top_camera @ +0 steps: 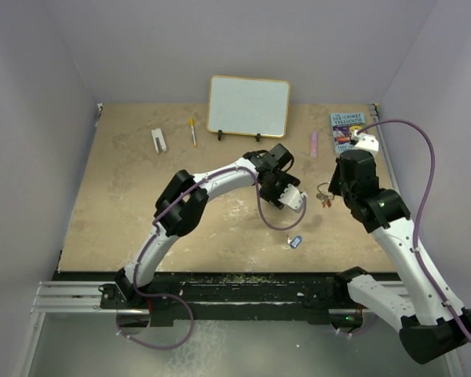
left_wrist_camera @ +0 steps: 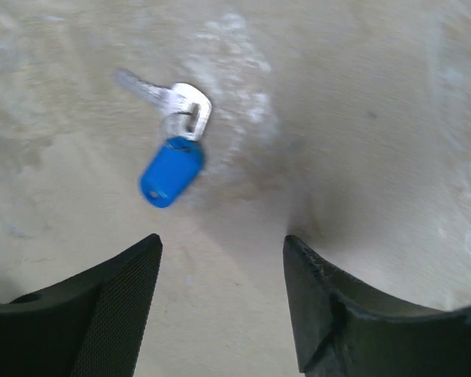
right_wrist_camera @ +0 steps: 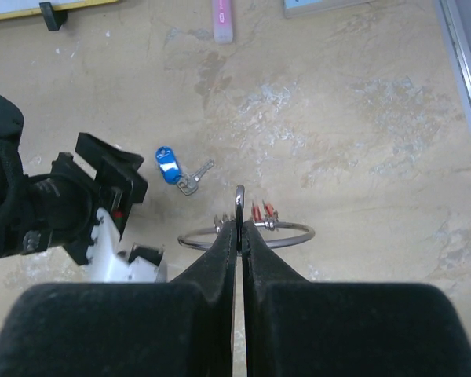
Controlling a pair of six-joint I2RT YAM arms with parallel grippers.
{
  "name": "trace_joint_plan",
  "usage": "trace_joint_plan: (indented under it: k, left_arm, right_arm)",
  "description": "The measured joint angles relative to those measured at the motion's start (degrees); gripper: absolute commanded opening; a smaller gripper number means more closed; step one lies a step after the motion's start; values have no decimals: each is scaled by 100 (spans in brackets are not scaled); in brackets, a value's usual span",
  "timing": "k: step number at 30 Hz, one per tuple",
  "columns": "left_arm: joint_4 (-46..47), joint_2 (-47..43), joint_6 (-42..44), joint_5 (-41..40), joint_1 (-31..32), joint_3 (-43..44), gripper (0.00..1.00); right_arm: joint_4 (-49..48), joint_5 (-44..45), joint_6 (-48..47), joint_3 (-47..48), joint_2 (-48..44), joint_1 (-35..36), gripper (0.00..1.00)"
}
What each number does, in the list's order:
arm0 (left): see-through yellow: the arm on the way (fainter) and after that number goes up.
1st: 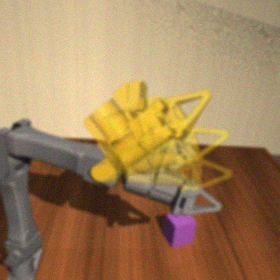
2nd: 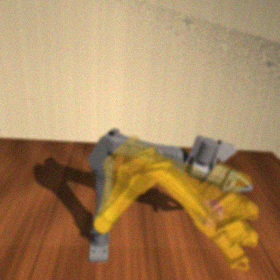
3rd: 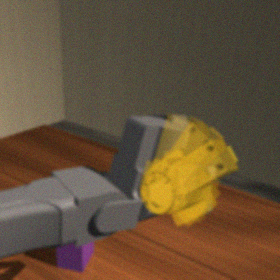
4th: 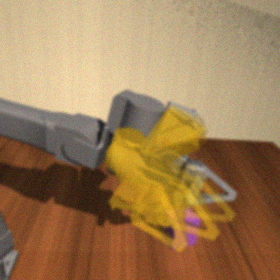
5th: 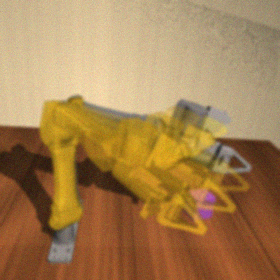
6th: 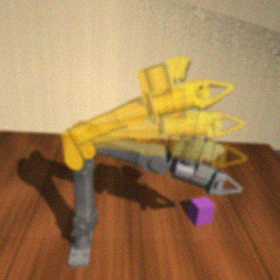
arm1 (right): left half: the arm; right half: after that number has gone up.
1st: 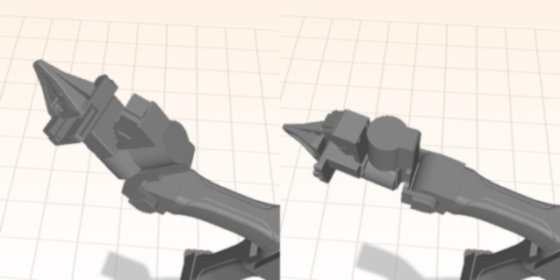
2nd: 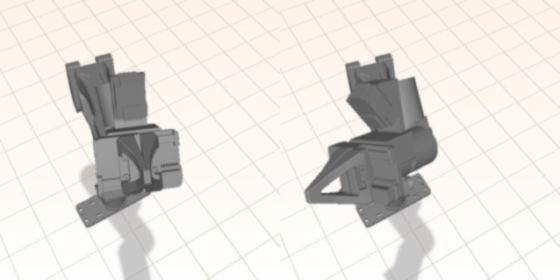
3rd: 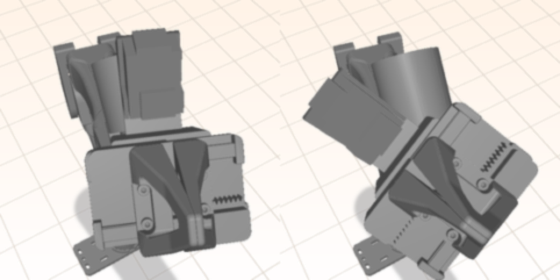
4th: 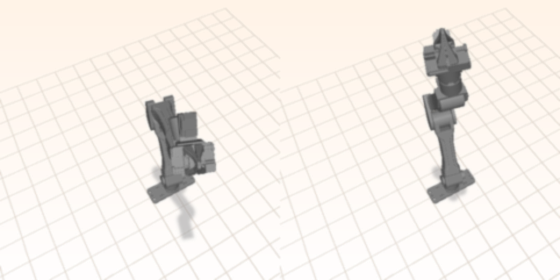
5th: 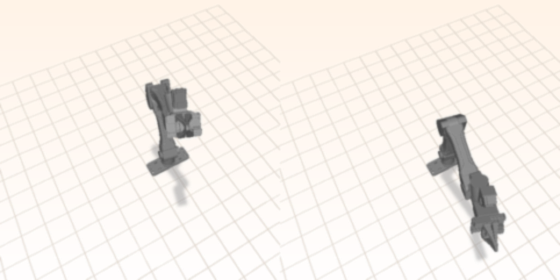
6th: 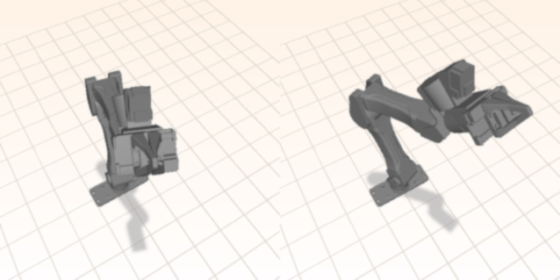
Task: Put the keys on the keyring
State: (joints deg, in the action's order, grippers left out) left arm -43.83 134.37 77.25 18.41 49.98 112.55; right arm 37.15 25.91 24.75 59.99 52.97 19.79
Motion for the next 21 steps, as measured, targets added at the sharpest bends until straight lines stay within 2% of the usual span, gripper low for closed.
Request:
trace_joint_plan:
  k: [1,8,17,21]
  left_arm:
    - [315,0,-203,-2,-4,-37,98]
    - [2428,101,-1403,-20,-22,-79,98]
    - [3609,560,-1810,-81,-35,-85,98]
    - [3777,575,-1836,31,-35,-153,98]
  right_arm:
    - [9,0,0,11,-2,0,0]
    - [103,15,4,175,-87,0,0]
    - [286,35,2,214,-160,0,0]
    - [317,39,4,214,-162,0,0]
